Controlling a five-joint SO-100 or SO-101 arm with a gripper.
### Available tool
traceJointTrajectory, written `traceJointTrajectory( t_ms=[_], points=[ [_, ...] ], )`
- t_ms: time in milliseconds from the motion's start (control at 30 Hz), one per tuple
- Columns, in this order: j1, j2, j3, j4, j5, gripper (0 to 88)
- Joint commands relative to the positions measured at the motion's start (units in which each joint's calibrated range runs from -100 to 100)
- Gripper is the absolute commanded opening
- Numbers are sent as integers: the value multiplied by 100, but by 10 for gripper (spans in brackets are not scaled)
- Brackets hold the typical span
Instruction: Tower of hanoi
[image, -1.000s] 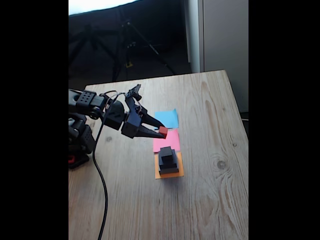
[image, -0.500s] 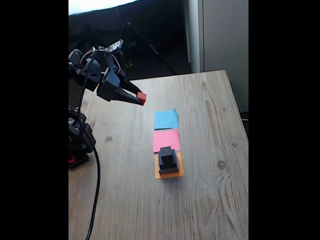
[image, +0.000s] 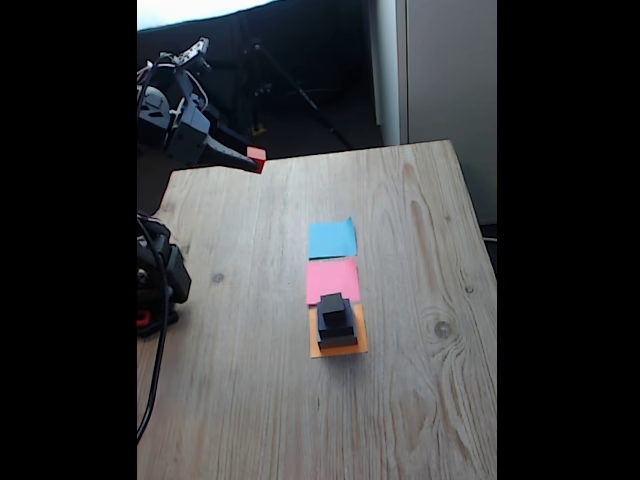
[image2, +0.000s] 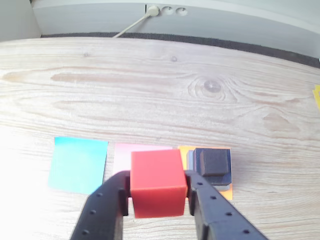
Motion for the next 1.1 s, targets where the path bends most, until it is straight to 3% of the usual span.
traceJointTrajectory(
  t_ms=[0,433,667,1067],
  points=[
    [-119,-409,709,-271,52,4],
    [-186,-1734,5327,-3152,52,4],
    [-211,-1968,7800,-5548,52,4],
    [-269,-931,9755,-9223,52,4]
  ],
)
